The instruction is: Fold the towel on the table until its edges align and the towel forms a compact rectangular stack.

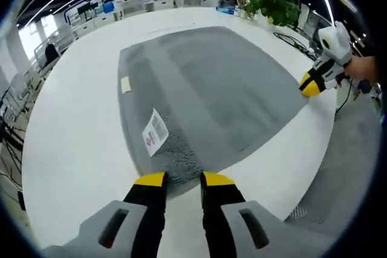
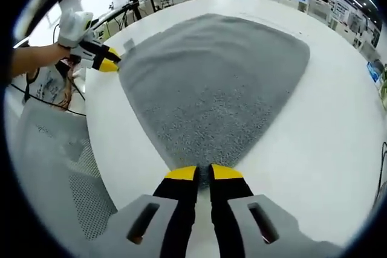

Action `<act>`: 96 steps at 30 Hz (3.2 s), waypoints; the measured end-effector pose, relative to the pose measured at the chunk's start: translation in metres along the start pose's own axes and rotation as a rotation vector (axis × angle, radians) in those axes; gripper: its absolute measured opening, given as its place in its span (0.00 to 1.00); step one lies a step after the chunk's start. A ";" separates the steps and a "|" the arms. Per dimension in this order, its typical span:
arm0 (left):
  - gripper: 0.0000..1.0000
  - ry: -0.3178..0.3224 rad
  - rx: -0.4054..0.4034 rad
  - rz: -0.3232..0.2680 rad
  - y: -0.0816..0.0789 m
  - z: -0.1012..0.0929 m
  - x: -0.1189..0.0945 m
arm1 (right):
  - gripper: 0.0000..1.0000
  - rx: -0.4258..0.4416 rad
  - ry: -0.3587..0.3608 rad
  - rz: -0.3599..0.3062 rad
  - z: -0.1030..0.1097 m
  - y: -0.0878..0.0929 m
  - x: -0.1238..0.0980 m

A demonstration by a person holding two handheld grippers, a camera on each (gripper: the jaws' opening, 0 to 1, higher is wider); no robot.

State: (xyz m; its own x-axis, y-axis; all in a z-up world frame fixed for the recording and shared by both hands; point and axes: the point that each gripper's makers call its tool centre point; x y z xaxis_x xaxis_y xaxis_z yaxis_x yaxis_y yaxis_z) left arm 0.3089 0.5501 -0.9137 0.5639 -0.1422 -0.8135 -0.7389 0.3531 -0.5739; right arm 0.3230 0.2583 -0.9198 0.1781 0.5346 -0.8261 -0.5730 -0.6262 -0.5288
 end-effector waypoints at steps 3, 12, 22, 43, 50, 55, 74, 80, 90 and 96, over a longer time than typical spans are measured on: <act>0.22 0.000 -0.001 0.003 0.004 -0.004 -0.003 | 0.05 -0.014 -0.010 0.009 0.005 0.003 -0.002; 0.22 -0.017 -0.005 0.045 0.012 -0.012 -0.008 | 0.04 -0.050 -0.055 0.009 0.015 0.013 -0.008; 0.25 -0.056 0.025 0.026 0.000 -0.020 -0.015 | 0.18 -0.055 -0.151 -0.006 0.023 0.009 -0.011; 0.27 -0.070 0.059 -0.075 -0.056 -0.078 -0.022 | 0.28 -0.114 -0.158 -0.135 -0.025 -0.014 -0.050; 0.27 -0.075 0.048 -0.083 -0.066 -0.095 -0.025 | 0.33 -0.104 -0.148 -0.174 -0.045 -0.018 -0.057; 0.27 -0.075 0.042 -0.092 -0.074 -0.109 -0.022 | 0.34 -0.111 -0.146 -0.203 -0.056 -0.024 -0.065; 0.27 -0.048 0.020 -0.169 -0.122 -0.201 -0.016 | 0.34 -0.236 -0.166 -0.269 -0.096 -0.056 -0.102; 0.27 -0.029 0.025 -0.188 -0.130 -0.223 -0.016 | 0.34 -0.240 -0.155 -0.284 -0.114 -0.072 -0.107; 0.26 0.018 0.042 -0.195 -0.135 -0.253 -0.010 | 0.34 -0.249 -0.132 -0.302 -0.128 -0.090 -0.102; 0.26 0.050 0.051 -0.199 -0.142 -0.269 -0.003 | 0.35 -0.218 -0.114 -0.331 -0.148 -0.107 -0.099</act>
State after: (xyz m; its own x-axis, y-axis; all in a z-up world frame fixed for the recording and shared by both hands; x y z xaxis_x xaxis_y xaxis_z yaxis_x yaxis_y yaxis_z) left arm 0.3133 0.2519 -0.8551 0.6772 -0.2590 -0.6887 -0.5944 0.3591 -0.7196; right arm 0.4850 0.1882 -0.8100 0.2277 0.7793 -0.5838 -0.3149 -0.5084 -0.8015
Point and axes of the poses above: the point that each gripper's makers call its tool centre point, and the gripper's own axes: x roughly forward along the fingers, z roughly to its left, y roughly out of its underside, and after that the axes turned 5 degrees about -y, right-handed
